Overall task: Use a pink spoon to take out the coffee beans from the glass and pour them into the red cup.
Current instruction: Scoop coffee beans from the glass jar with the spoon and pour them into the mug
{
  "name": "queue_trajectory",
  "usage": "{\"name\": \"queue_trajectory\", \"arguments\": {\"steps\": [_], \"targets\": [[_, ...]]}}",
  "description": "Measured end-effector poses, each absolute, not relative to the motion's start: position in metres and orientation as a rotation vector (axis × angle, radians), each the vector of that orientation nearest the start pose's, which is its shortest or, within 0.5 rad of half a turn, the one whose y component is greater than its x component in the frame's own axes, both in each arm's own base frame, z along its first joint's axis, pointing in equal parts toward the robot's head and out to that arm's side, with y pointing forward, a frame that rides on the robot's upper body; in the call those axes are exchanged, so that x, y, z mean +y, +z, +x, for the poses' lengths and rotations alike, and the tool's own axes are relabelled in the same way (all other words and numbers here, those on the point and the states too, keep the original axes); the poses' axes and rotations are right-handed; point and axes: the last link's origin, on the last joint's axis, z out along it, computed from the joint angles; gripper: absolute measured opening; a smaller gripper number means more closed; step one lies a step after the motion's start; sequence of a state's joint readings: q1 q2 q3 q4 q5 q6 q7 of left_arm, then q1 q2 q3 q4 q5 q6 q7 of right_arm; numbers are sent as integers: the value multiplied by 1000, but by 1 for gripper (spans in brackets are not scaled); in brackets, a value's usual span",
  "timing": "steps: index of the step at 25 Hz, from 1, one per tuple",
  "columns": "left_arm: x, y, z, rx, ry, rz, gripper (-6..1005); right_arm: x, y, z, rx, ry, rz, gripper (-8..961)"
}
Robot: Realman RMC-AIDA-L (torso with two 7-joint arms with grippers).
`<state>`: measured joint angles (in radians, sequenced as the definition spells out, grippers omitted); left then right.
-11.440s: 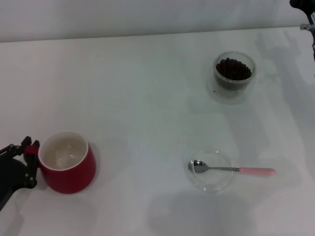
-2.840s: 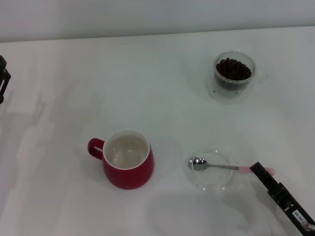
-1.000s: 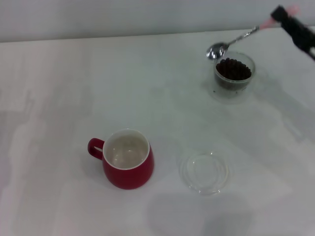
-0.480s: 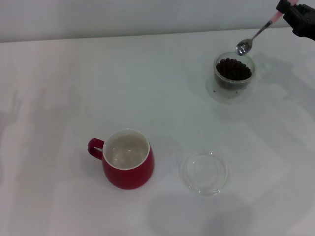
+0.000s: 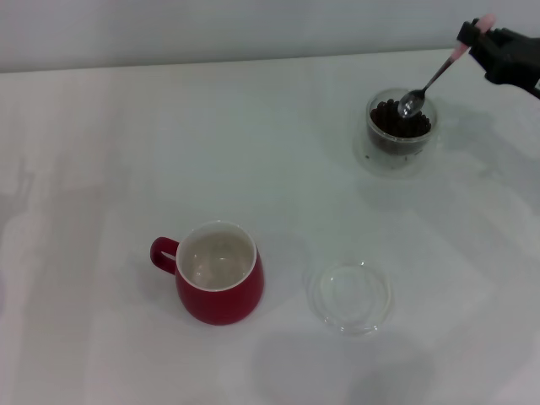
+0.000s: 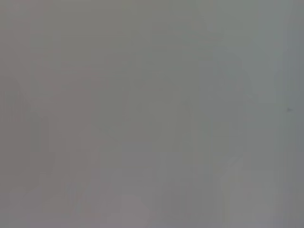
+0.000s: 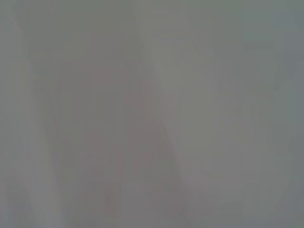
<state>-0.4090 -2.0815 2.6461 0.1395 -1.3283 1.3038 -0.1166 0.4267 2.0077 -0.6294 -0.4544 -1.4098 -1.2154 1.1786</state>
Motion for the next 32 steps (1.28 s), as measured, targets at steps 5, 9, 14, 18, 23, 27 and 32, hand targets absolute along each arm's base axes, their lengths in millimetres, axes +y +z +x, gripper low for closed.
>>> {"name": "queue_trajectory", "arguments": {"steps": [5, 9, 14, 18, 23, 27, 32], "targets": [[311, 1, -340, -533, -725, -1447, 758, 357, 58, 332, 778, 858, -1952, 149], [311, 1, -340, -534, -725, -1447, 757, 356, 54, 333, 795, 850, -1954, 149], [310, 1, -340, -537, -726, -1446, 758, 351, 46, 340, 859, 857, -1935, 150], [310, 0, -340, -539, -727, -1446, 758, 346, 41, 345, 915, 877, -1906, 150], [309, 0, -341, -541, -726, -1445, 757, 343, 40, 348, 1001, 919, -1872, 150], [308, 0, -341, -543, -725, -1444, 757, 344, 41, 350, 1103, 960, -1829, 150], [307, 1, -343, -549, -723, -1441, 757, 344, 42, 355, 1241, 1014, -1758, 150]]}}
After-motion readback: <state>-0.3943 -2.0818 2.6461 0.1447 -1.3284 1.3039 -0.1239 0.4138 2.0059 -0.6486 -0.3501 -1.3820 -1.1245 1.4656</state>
